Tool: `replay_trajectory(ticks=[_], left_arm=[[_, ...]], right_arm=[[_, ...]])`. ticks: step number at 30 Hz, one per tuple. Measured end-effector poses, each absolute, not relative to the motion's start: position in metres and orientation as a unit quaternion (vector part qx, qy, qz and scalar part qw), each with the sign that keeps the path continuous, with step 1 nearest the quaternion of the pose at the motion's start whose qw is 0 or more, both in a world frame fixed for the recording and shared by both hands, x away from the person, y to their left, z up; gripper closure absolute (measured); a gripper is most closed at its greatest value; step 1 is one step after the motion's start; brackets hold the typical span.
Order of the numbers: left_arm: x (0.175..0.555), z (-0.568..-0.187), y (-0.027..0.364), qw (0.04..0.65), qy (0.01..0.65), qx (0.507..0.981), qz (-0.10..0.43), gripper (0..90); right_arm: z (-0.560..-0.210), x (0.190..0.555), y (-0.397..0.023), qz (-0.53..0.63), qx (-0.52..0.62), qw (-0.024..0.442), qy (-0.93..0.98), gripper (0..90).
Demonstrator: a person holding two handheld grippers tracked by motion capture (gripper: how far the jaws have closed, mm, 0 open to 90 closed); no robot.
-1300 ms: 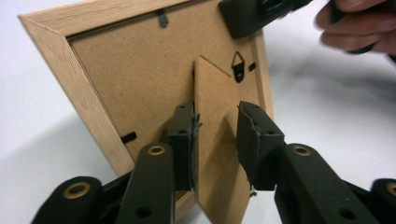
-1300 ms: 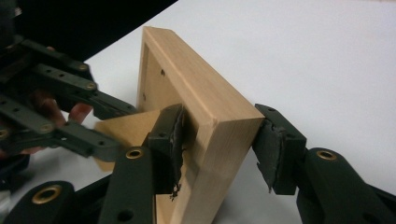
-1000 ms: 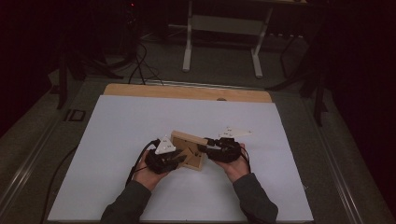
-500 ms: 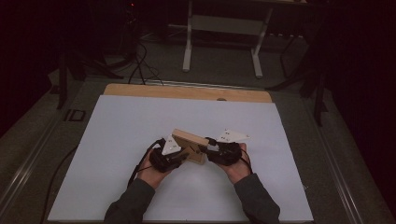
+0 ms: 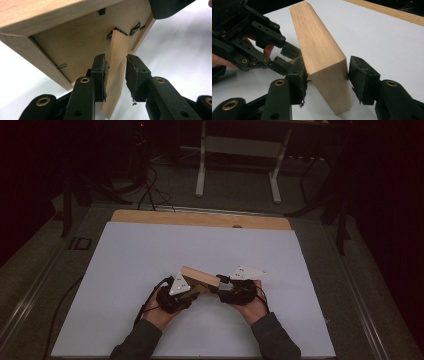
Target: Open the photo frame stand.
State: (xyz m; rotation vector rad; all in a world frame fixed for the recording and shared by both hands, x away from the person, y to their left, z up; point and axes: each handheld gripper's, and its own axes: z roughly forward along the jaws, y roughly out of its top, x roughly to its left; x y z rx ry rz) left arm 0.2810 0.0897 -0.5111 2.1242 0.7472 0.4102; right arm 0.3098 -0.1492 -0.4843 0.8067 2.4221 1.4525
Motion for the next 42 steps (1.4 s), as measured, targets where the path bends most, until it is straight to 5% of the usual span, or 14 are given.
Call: replay_trajectory(ticks=[25, 42], left_arm=[[0.266, -0.521, 0.101, 0.423, 0.306, 0.841, 0.143, 66.7], [0.259, -0.517, 0.125, 0.438, 0.331, 0.819, 0.163, 54.8]], right_arm=[[-0.489, 0.296, -0.144, 0.477, 0.256, 0.1, 0.835, 40.7], [-0.497, 0.296, -0.16, 0.466, 0.274, 0.096, 0.836, 32.7]])
